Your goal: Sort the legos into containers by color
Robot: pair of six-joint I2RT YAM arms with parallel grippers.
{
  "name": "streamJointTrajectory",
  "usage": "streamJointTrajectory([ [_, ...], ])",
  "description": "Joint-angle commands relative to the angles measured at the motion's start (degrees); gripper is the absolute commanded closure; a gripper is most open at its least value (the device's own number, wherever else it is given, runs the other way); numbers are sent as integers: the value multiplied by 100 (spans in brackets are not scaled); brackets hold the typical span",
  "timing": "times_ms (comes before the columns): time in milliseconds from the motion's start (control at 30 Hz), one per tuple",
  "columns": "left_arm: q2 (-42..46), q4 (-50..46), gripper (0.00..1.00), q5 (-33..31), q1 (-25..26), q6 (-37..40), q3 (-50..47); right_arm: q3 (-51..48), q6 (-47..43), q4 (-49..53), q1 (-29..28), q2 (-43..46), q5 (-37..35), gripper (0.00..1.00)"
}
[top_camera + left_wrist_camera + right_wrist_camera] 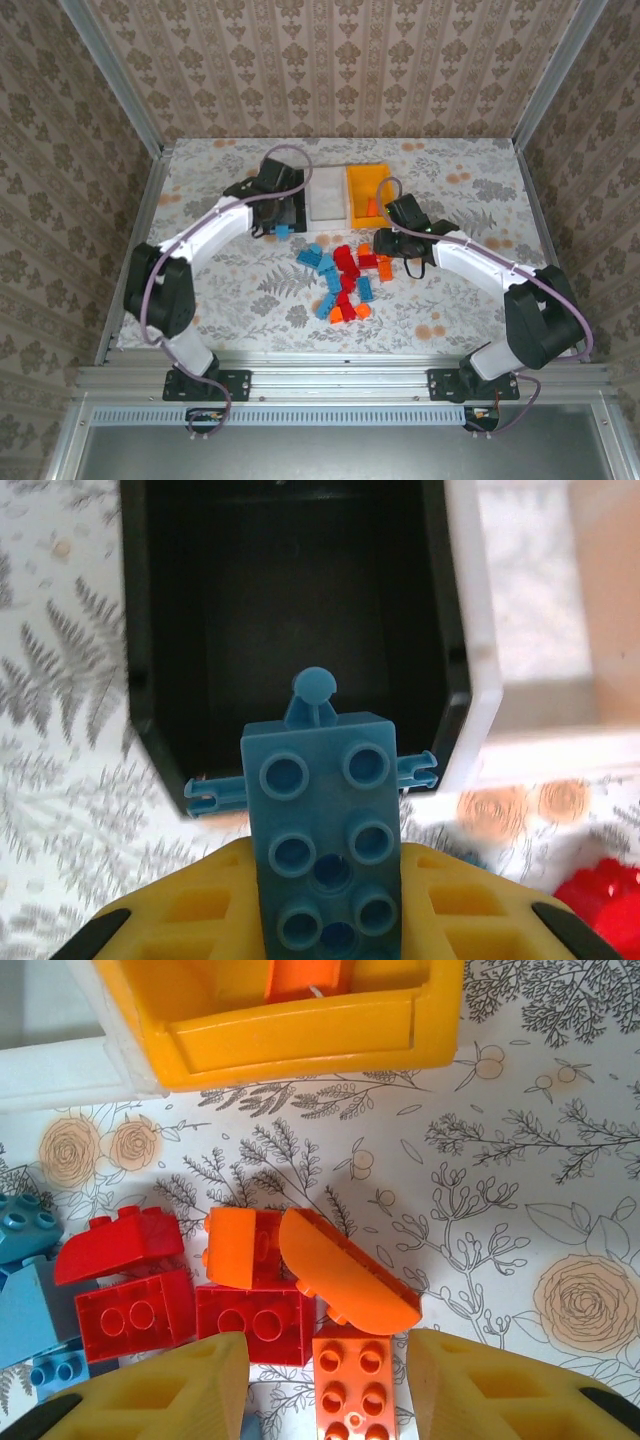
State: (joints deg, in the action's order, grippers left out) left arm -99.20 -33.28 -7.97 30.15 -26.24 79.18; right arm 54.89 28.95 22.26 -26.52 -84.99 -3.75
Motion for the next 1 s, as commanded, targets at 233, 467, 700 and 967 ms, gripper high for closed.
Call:
streamJointTrajectory([
  [233,-1577,-728,69,37,-323,526,1961,-194,181,-95,-140,134,216,52],
  [467,-1725,-629,49,119,-377,565,2056,-122,92,-17,-362,45,323,48],
  [700,-1328,-609,32,428,-370,621,2088,260,-190,261,-925,-338,197,42],
  [967,862,701,15,1783,-370,-22,-351,773,-604,604,-1386,-1054,140,38],
])
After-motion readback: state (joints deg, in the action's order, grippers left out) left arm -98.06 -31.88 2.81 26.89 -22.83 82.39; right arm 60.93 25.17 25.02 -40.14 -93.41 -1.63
